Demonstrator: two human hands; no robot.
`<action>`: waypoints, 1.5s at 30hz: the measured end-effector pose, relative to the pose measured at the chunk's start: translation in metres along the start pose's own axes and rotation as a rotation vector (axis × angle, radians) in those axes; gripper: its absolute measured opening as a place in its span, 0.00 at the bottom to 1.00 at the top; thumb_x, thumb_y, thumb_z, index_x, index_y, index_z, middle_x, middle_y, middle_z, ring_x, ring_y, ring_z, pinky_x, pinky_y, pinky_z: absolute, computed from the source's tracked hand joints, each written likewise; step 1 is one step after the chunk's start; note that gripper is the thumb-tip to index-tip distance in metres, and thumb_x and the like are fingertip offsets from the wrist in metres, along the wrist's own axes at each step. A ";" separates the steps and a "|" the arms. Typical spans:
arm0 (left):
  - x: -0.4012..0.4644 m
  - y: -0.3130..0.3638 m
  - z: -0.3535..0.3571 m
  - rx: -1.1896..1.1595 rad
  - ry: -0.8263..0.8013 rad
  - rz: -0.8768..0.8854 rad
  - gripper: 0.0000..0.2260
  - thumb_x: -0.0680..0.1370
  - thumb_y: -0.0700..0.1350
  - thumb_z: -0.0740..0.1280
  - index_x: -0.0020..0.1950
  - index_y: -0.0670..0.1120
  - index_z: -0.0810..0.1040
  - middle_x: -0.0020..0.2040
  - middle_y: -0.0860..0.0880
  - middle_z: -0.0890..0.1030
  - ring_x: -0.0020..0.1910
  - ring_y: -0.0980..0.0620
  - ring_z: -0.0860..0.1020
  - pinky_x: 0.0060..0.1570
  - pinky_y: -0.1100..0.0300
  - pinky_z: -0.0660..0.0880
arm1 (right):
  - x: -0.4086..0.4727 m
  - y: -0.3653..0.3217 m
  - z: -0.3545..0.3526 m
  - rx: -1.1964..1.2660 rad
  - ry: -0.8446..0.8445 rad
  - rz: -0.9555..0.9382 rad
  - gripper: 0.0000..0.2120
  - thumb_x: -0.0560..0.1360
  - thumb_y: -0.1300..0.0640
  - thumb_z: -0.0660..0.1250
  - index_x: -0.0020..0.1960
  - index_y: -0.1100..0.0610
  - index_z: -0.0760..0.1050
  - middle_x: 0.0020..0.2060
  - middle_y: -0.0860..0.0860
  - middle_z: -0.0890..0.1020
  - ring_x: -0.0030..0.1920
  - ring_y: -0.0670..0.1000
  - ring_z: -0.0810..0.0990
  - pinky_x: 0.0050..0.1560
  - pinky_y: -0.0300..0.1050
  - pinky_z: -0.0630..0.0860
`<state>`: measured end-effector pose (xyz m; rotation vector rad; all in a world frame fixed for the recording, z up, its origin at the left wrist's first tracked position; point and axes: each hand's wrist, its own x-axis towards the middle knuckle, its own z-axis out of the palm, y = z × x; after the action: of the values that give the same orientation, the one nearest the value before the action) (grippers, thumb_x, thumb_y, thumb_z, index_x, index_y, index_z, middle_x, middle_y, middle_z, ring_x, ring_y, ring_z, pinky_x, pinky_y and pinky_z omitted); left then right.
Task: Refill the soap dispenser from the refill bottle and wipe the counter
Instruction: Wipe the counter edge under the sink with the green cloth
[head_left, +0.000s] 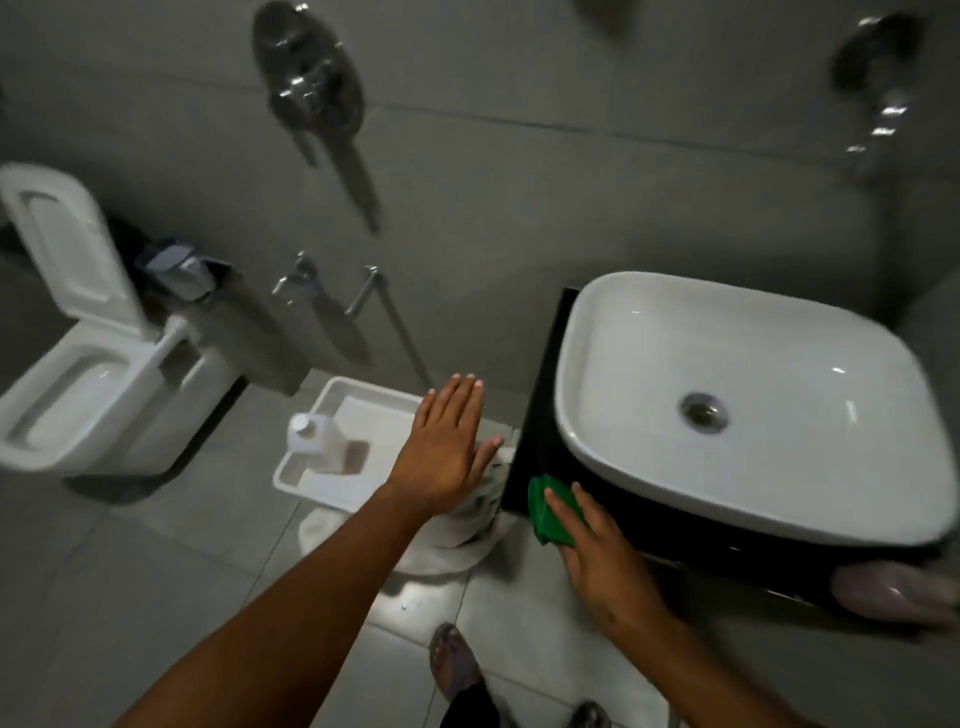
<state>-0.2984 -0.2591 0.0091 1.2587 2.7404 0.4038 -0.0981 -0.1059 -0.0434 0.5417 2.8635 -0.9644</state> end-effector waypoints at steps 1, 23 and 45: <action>0.011 0.022 -0.003 -0.002 0.011 0.054 0.35 0.83 0.64 0.46 0.82 0.42 0.56 0.82 0.43 0.58 0.83 0.45 0.53 0.80 0.47 0.49 | -0.016 0.017 -0.006 0.002 0.012 0.046 0.31 0.77 0.60 0.68 0.76 0.47 0.62 0.77 0.57 0.62 0.76 0.59 0.64 0.72 0.47 0.59; 0.110 0.176 0.063 0.111 -0.309 0.708 0.41 0.79 0.69 0.35 0.83 0.43 0.52 0.84 0.44 0.53 0.83 0.47 0.43 0.80 0.45 0.42 | -0.064 0.137 -0.017 0.032 0.548 0.794 0.33 0.79 0.37 0.50 0.72 0.58 0.70 0.75 0.61 0.66 0.77 0.62 0.56 0.76 0.61 0.57; 0.112 0.152 0.054 0.128 -0.314 0.816 0.34 0.83 0.62 0.38 0.83 0.43 0.50 0.84 0.44 0.52 0.83 0.46 0.40 0.80 0.43 0.43 | -0.032 0.142 -0.019 -0.038 0.649 0.790 0.26 0.78 0.49 0.50 0.59 0.61 0.81 0.62 0.62 0.79 0.69 0.68 0.71 0.70 0.65 0.65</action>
<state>-0.2502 -0.0688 0.0019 2.2189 1.9194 0.0612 -0.0178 0.0007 -0.1038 2.0780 2.6308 -0.6493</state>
